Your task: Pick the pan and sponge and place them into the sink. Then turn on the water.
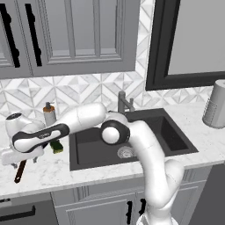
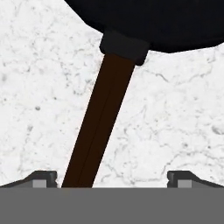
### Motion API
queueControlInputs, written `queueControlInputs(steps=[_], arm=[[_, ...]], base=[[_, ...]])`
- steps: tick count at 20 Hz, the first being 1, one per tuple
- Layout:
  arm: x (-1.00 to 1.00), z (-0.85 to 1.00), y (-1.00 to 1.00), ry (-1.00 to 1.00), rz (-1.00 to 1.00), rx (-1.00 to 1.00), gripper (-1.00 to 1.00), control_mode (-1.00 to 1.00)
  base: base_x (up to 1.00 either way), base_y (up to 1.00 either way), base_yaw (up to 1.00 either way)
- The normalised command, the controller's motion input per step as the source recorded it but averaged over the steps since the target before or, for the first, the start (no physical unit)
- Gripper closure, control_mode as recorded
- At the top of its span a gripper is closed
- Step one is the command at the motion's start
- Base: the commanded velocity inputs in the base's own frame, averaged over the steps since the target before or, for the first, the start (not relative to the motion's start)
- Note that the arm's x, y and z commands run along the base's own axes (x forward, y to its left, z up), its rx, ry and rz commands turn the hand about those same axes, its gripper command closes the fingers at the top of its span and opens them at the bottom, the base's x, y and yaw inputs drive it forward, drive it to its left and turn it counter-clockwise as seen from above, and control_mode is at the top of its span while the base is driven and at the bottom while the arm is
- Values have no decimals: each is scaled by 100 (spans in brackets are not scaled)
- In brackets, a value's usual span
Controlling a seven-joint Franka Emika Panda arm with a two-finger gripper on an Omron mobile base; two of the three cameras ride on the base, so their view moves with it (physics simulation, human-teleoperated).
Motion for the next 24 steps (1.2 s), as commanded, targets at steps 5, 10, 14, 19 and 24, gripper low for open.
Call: queueControlInputs(steps=[5,10,14,19,24], arm=[[2,-31,23,0,0,0,-100,-100],[1,-33,16,0,0,0,-100,-100],[0,-31,6,0,0,0,100,-100],[0,-17,-11,1,1,-2,100,-100],[0,-10,-45,-2,1,-2,100,-100]], base=[[0,0,0],[0,0,0],[0,0,0],[0,0,0],[0,0,0]])
